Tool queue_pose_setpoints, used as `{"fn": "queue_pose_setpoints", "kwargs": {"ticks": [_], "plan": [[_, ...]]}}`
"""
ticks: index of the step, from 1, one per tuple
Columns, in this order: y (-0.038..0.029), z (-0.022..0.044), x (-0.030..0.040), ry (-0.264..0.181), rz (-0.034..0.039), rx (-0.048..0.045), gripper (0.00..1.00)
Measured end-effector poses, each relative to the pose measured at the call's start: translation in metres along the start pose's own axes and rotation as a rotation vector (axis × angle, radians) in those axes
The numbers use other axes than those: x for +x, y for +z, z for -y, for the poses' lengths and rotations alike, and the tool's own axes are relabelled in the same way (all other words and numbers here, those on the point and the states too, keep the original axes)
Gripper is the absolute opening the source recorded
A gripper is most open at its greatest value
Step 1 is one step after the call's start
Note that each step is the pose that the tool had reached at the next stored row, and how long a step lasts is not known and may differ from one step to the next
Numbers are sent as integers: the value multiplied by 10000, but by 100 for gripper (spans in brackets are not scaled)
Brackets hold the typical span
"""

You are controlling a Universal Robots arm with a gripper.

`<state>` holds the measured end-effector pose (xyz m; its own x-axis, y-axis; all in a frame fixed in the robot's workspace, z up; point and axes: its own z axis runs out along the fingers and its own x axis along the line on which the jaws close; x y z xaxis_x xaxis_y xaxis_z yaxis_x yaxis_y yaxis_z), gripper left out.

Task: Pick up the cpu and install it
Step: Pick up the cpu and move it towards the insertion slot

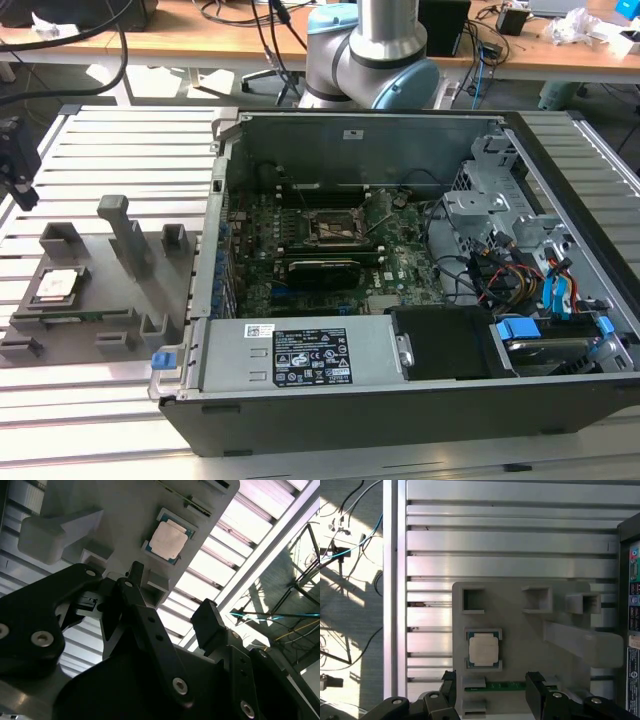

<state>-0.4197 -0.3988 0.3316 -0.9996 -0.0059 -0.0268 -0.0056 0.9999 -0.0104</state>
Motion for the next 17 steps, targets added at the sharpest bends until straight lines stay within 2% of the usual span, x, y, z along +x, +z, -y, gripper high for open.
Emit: {"fn": "queue_pose_setpoints", "kwargs": {"ticks": [17], "plan": [[65,-1,2,0,0,0,66]]}}
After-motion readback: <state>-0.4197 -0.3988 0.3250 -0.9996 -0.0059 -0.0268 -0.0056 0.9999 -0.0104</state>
